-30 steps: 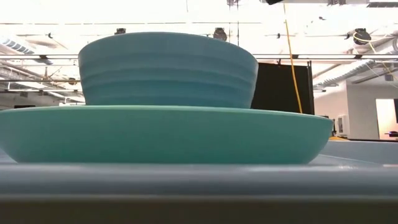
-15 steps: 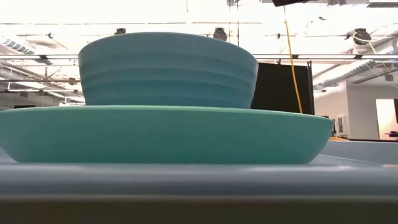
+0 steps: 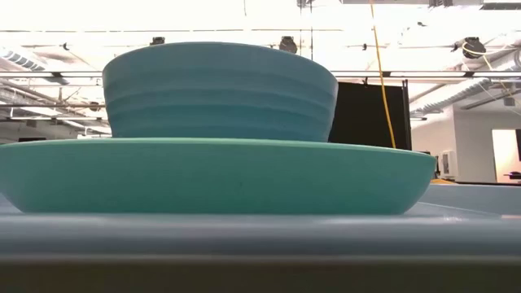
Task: Set up tray
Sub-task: Put the pink cup on the blue tray to the top right of the green plate
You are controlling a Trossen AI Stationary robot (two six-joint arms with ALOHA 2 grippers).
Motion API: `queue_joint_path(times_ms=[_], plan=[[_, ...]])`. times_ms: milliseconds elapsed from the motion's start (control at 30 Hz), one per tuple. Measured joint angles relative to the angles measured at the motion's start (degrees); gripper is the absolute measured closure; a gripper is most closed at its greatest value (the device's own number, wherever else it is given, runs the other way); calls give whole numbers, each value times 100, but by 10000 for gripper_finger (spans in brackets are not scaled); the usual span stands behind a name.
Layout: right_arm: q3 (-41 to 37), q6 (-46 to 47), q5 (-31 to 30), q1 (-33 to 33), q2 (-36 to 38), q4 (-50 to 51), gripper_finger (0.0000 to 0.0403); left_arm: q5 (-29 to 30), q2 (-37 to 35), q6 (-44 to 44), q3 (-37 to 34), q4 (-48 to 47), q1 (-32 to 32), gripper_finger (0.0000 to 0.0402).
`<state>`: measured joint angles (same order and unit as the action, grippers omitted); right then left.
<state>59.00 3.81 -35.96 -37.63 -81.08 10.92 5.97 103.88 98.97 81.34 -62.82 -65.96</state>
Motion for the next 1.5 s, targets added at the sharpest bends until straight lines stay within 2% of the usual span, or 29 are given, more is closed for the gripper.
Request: queue_joint_path(times_ms=[100,167,400,800,1067,1300,1500], plan=[[0,0,-1,0,0,0,289,-96,0,-268,1,8,59,368],[0,0,1,0,0,0,289,-122,-22,-428,19,-37,103,386],[0,162,-1,-2,-2,11,289,58,-65,-844,182,-248,253,396],[0,302,-51,-260,-2,46,289,567,-103,-1629,1184,-1650,559,399],[-72,334,-634,-602,-2,0,289,883,-103,-2488,1777,-2174,962,399],[-635,1006,-927,-806,-4,-217,289,1125,-105,-3476,2255,-2409,1423,400],[-1436,1161,-915,-937,-4,-1456,289,1358,-105,-4439,2647,-2677,1916,400]])
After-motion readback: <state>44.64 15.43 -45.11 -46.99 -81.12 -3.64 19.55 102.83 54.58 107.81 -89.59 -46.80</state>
